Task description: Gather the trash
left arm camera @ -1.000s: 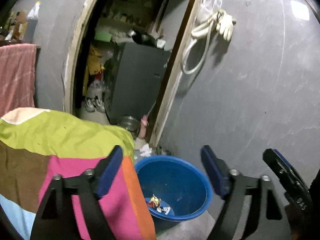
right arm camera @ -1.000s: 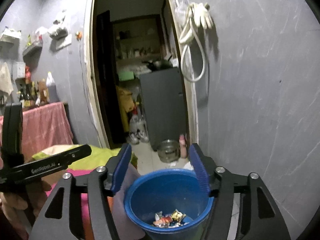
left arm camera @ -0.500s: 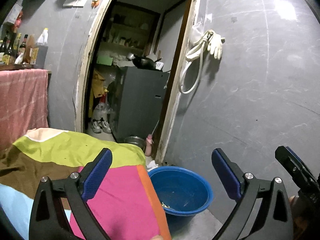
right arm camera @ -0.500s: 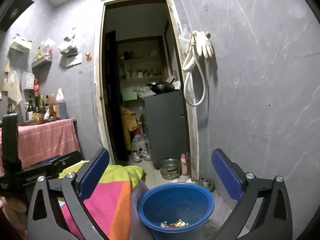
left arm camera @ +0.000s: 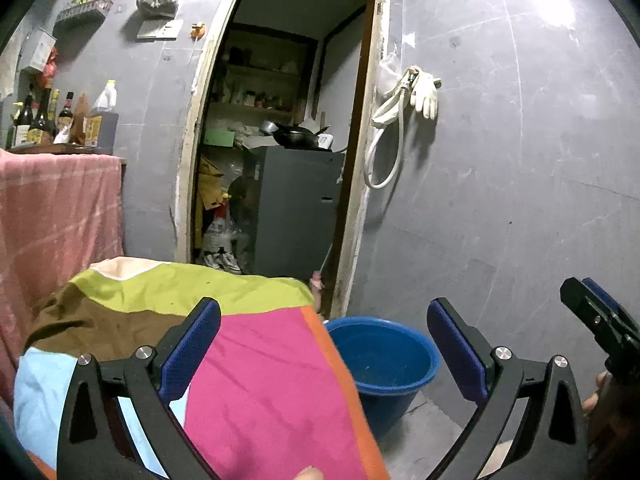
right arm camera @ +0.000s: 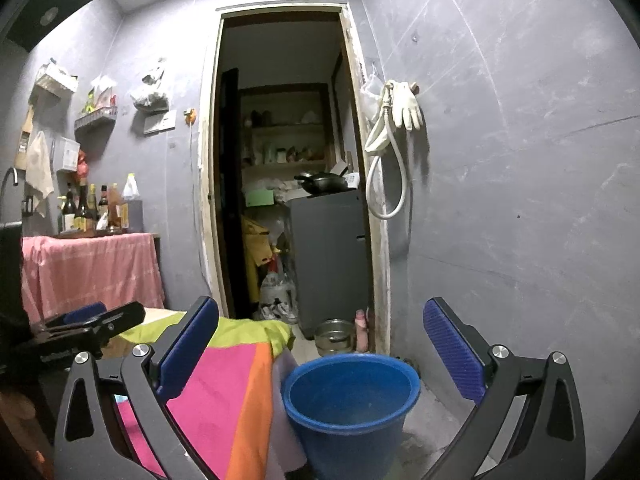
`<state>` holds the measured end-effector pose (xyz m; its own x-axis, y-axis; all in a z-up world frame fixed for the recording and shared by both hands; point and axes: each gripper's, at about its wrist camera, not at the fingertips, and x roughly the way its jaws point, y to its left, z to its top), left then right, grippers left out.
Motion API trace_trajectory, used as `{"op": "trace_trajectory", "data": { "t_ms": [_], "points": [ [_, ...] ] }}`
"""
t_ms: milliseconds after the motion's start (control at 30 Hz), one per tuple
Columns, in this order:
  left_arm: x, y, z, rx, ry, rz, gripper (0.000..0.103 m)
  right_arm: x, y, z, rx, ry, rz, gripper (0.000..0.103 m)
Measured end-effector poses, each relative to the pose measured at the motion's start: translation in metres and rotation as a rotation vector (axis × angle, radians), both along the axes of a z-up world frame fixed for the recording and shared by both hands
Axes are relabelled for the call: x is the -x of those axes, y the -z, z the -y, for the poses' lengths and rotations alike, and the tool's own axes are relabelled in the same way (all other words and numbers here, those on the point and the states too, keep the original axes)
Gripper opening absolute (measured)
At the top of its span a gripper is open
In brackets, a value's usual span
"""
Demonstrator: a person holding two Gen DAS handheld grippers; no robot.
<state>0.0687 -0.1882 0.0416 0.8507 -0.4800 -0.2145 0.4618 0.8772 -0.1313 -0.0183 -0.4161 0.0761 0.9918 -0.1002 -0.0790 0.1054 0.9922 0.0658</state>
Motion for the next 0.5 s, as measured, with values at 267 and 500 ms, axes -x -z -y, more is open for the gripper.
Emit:
{"op": "trace_trajectory", "data": {
  "t_ms": [267,500],
  "points": [
    [0.019,0.017,-0.015,-0.007,-0.046,0.0,0.101,0.021,0.011,-0.008,0.022,0.038,0.004,0.103],
    [0.031,0.032,-0.021,-0.028,-0.059,-0.008,0.101,0.031,0.025,-0.009,0.013,0.06,-0.014,0.103]
  ]
}}
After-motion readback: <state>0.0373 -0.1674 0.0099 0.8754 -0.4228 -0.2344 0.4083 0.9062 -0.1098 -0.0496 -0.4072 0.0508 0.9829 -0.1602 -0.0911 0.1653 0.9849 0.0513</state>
